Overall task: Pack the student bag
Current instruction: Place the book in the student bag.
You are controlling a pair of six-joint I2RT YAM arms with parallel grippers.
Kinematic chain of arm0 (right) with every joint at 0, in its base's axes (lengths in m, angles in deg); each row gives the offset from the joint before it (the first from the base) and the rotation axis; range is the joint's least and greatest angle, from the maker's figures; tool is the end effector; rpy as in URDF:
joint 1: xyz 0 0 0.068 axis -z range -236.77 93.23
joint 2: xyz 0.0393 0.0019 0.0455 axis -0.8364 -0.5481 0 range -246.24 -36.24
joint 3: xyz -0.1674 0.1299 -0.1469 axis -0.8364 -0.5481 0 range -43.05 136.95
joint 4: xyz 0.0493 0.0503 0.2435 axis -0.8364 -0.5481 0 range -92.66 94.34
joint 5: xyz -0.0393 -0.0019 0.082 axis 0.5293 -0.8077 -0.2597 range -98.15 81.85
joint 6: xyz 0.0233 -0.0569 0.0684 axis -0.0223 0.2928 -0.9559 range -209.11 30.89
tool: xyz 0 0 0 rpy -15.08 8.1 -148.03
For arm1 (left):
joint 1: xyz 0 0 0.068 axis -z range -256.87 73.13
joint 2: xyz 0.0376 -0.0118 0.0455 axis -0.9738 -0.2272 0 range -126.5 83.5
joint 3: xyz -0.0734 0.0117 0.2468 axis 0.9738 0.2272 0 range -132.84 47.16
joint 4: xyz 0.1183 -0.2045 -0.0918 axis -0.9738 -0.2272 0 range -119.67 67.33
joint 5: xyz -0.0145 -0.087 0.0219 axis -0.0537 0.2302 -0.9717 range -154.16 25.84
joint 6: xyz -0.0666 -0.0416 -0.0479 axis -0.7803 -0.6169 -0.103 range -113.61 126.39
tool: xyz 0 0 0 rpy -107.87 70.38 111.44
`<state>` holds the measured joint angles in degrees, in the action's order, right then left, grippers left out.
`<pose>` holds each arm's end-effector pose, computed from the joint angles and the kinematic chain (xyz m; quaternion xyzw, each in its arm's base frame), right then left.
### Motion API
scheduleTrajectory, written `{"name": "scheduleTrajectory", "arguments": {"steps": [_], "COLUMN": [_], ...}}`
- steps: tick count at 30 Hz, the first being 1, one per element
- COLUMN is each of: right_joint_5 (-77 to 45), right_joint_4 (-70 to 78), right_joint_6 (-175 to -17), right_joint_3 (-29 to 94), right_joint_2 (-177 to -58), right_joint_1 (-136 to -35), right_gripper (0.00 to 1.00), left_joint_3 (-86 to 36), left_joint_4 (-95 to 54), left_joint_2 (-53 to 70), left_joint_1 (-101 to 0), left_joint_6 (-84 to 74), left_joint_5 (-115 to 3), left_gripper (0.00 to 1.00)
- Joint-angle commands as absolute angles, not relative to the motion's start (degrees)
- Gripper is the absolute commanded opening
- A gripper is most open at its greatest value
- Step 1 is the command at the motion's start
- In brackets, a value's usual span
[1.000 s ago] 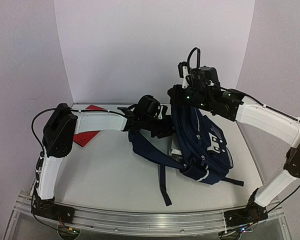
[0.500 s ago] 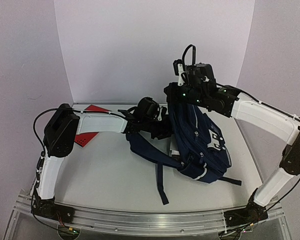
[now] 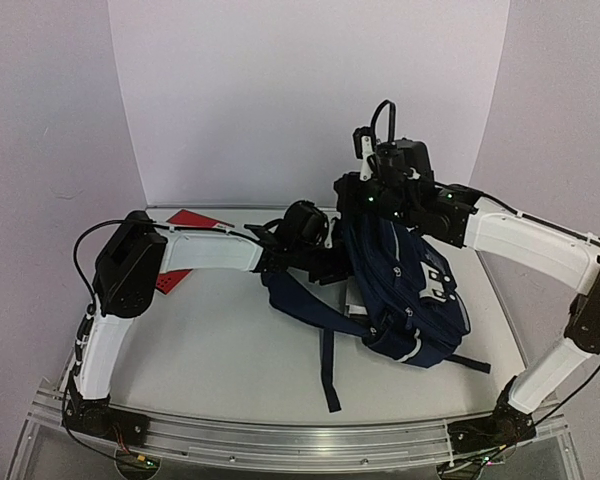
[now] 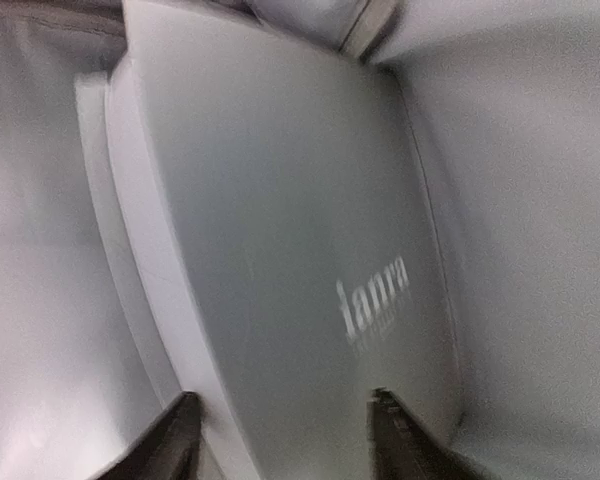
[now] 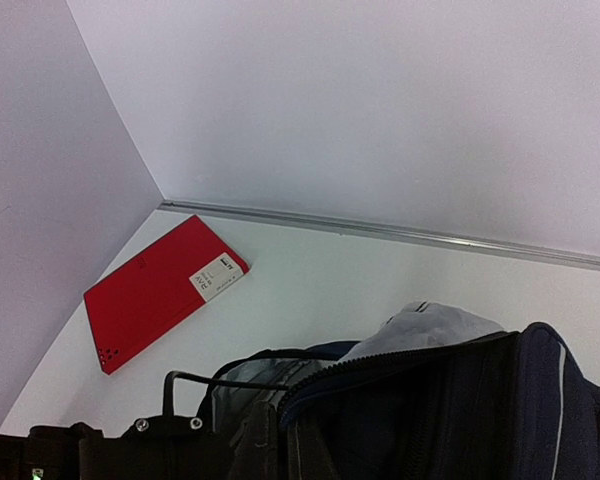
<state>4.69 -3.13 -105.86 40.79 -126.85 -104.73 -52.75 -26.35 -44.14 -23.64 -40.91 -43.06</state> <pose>0.2910 0.2954 0.3557 -0.1449 0.7739 0.2519 0.5627 0.2981 -0.4486 0.1745 0.1338 0.8516 -0.4720 0.1847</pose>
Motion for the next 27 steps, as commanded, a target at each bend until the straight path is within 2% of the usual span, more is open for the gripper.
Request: {"name": "scheduleTrajectory", "arguments": {"steps": [1,5,10,19,27], "right_joint_5": [7.5,10.2,11.7,11.6,10.8], "right_joint_4": [17.3,16.8,15.7,14.8,14.5], "right_joint_6": [-106.0,-106.3,-106.3,-106.0,-106.8], "right_joint_3": [41.1,38.8,37.6,37.2,37.0], "right_joint_2": [-118.2,-116.5,-115.5,-115.1,-115.3], "right_joint_1": [-106.1,-106.1,-106.1,-106.1,-106.1], "right_gripper": [0.0,0.0,0.0,0.0,0.0], "left_joint_3": [-45.2,-40.4,-37.4,-30.9,-23.6], "left_joint_4": [-24.8,-27.7,-36.1,-52.9,-44.1], "left_joint_2": [-32.3,-24.4,-16.1,-7.9,-11.3], "left_joint_1": [-22.8,-24.8,-27.2,-36.3,-41.2], "left_joint_6": [-39.0,-37.4,-35.5,-35.3,-39.2], "left_joint_5": [-41.2,-41.0,-44.2,-59.7,-51.8], "left_gripper": [0.69,0.87,0.98,1.0,1.0]}}
